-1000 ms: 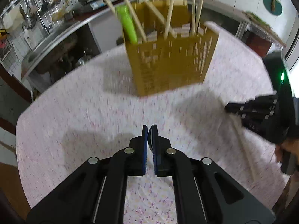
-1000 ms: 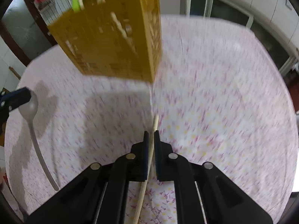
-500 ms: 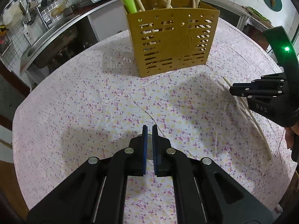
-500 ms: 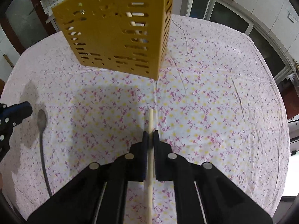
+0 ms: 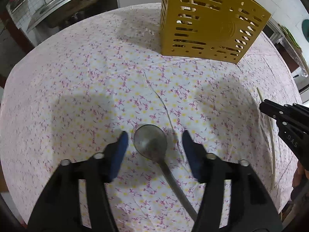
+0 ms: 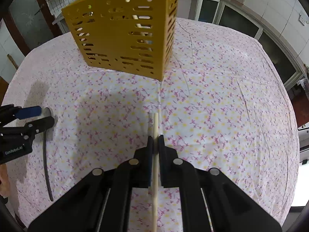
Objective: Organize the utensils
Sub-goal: 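Grasp the metal spoon by its bowl with the left tool while the right tool grasps a chopstick, then lift the spoon and chopstick and lower them into the yellow holder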
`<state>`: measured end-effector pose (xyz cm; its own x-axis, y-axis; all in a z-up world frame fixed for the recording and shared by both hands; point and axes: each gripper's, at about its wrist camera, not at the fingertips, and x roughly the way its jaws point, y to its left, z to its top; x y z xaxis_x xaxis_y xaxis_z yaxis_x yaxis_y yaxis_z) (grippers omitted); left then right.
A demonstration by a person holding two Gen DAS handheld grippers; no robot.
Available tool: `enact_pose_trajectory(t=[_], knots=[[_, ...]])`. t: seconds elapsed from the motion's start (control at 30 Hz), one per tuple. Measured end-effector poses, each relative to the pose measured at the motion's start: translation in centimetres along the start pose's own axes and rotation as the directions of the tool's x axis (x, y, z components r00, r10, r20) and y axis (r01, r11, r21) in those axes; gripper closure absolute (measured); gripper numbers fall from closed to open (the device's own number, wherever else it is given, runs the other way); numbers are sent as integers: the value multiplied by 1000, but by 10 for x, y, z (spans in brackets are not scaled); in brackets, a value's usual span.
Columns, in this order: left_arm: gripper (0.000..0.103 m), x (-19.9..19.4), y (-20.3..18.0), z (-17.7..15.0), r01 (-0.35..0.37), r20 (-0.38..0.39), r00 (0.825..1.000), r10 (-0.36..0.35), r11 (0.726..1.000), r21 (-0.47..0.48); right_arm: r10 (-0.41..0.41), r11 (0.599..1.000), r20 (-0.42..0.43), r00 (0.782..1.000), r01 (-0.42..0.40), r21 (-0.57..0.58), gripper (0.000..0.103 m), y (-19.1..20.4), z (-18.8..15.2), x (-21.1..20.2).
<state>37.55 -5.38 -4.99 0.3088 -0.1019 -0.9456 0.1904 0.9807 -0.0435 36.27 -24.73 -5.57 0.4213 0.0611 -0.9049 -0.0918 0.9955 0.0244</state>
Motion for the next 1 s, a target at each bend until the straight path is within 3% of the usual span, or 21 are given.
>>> enact_pose_trajectory(t=[0.1, 0.3, 0.47, 0.57, 0.7, 0.83, 1.0], knots=[[44, 5, -1, -4, -6, -27, 1000, 6, 1000, -29, 7, 1000, 4, 1000, -7, 3, 97, -5, 0, 3], [68, 15, -2, -5, 1, -57, 998, -4, 998, -57, 15, 1000, 1, 1000, -15, 4, 97, -10, -1, 7], [68, 16, -6, 6, -8, -66, 998, 6, 1000, -17, 29, 999, 21, 999, -29, 17, 97, -20, -3, 1], [68, 8, -10, 7, 15, -22, 1000, -15, 1000, -3, 38, 999, 54, 998, -40, 26, 97, -26, -2, -8], [68, -28, -17, 5, 5, 102, 995, -10, 999, 49, 56, 997, 147, 988, -62, 35, 97, -32, 0, -29], [68, -67, -30, 8, -53, 255, 966, 27, 994, 96, 63, 996, 290, 955, -79, 44, 97, -36, 5, -60], [68, -108, -42, 18, -132, 440, 895, 67, 984, 120, 57, 994, 514, 856, -97, 51, 97, -37, 10, -104]])
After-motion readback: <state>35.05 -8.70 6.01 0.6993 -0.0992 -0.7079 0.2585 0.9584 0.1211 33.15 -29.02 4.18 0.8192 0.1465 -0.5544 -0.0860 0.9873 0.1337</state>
